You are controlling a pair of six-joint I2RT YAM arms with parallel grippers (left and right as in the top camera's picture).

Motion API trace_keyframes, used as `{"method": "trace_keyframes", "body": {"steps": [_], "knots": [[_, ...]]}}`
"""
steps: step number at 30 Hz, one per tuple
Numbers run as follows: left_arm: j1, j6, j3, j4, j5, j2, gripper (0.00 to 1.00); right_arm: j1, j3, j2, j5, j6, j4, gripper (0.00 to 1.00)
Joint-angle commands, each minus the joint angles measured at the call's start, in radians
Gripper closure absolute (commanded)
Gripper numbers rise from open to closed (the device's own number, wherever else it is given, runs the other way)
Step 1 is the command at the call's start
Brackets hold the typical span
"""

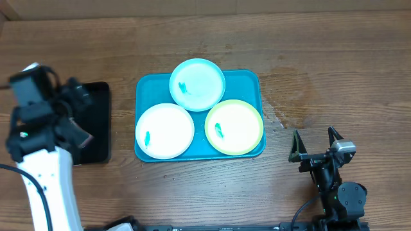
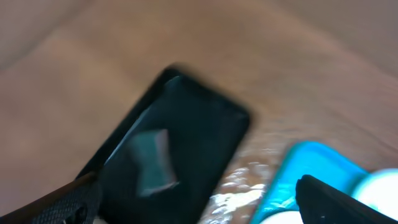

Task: Clean dirty plates on tray and stack at the side
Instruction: 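Grasp the pink-and-green sponge on the black tray with the left gripper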

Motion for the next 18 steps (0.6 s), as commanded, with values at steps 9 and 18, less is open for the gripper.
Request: {"method": "trace_keyframes", "body": {"steps": [9,18], "knots": [[0.233,-0.057,0.026,0.001,0.167,0.361,0.00,-0.003,-0.011,-0.009,-0.001,-0.003,0.008,0.00],[0.233,0.009,0.026,0.023,0.207,0.576,0.09,-0.003,-0.011,-0.009,-0.001,-0.003,0.008,0.00]]}}
